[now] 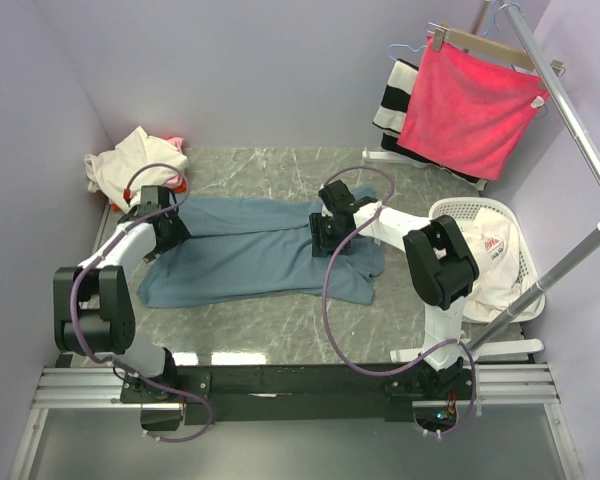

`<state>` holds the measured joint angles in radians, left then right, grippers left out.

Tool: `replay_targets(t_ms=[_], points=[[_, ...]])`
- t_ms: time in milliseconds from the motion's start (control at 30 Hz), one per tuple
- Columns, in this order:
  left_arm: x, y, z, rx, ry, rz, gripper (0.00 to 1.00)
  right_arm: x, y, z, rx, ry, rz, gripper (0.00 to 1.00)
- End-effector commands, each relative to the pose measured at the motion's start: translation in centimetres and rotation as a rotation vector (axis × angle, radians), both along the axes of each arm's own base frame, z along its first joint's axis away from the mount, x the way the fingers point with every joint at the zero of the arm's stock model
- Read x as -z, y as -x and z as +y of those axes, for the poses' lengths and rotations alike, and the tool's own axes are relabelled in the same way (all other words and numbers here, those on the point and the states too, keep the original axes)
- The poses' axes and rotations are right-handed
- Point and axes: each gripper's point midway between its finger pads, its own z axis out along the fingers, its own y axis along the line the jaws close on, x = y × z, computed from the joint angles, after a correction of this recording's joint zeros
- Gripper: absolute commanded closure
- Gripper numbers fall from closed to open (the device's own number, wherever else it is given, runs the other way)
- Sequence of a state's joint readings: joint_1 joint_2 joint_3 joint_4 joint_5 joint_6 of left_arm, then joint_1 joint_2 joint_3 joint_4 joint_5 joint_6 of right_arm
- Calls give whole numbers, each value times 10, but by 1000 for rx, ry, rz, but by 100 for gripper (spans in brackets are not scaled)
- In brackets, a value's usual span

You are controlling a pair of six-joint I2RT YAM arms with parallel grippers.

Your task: Fold and stack the t-shirts

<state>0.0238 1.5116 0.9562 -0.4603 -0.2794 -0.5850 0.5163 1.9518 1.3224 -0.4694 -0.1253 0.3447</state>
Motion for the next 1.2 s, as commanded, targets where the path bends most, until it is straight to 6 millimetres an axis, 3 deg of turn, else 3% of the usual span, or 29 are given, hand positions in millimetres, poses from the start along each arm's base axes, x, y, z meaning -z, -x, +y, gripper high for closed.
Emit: replay_targets(t_ms=[0,167,300,567,800,967,1133,1167], points=[[-23,-23,27,-45,-171,-44,18,-4,0,-4,-9,10,-6,39],[-14,-38,30,-25,-202,-34,23,-7,12,-9,-15,6,1,39],[2,-39,11,43,-212,15,30,-1,16,-10,-19,7,18,39],[7,-36,-5,148,-196,21,27,4,19,-9,-24,6,34,38],[33,-37,-1,173,-266,125,33,6,23,-9,-33,2,51,38],[40,-35,0,176,-279,143,53,8,23,-9,-31,3,53,38],[32,-31,15,107,-352,146,82,19,30,-17,-9,41,80,38],[30,-30,19,91,-365,150,82,21,31,-20,-3,53,83,38]])
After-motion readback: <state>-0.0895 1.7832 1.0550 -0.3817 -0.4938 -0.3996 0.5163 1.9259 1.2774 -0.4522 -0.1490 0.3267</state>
